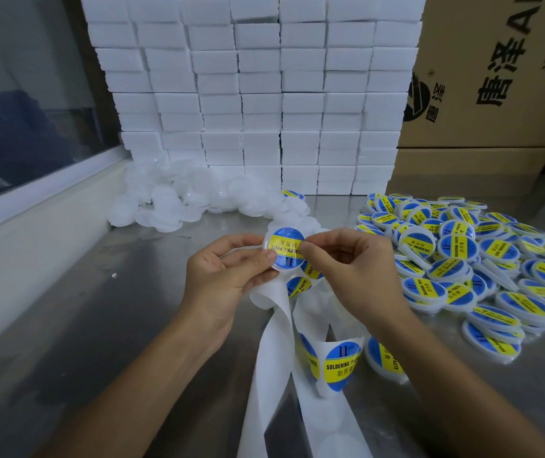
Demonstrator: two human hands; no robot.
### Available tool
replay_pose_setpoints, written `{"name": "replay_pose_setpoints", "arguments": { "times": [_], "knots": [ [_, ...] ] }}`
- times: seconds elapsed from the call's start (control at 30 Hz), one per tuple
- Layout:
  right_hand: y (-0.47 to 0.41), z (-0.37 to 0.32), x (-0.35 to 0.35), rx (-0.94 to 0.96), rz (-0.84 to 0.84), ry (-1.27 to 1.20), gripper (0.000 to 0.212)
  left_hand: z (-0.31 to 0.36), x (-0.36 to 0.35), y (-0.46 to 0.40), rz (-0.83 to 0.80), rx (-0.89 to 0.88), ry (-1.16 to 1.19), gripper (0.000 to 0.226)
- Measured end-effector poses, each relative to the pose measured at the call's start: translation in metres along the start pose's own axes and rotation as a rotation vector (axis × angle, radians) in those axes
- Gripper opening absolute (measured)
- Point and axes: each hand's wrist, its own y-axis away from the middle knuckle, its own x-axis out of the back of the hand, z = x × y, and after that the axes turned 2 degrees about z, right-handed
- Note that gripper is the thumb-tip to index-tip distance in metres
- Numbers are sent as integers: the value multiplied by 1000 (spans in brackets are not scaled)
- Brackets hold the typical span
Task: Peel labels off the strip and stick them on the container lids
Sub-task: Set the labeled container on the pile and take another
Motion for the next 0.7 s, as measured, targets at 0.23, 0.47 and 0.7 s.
{"name": "replay_pose_setpoints", "arguments": {
  "times": [0.23,0.47,0.7],
  "knots": [
    [-1,4,1,106,40,216,8,0,-2,4,-79,-84,-125,32],
    [5,6,-7,304,86,343,28,2,-6,5,-126,-31,28,32],
    [3,0,-7,92,9,2,29,4,-6,7,-245,44,112,35]
  ]
}}
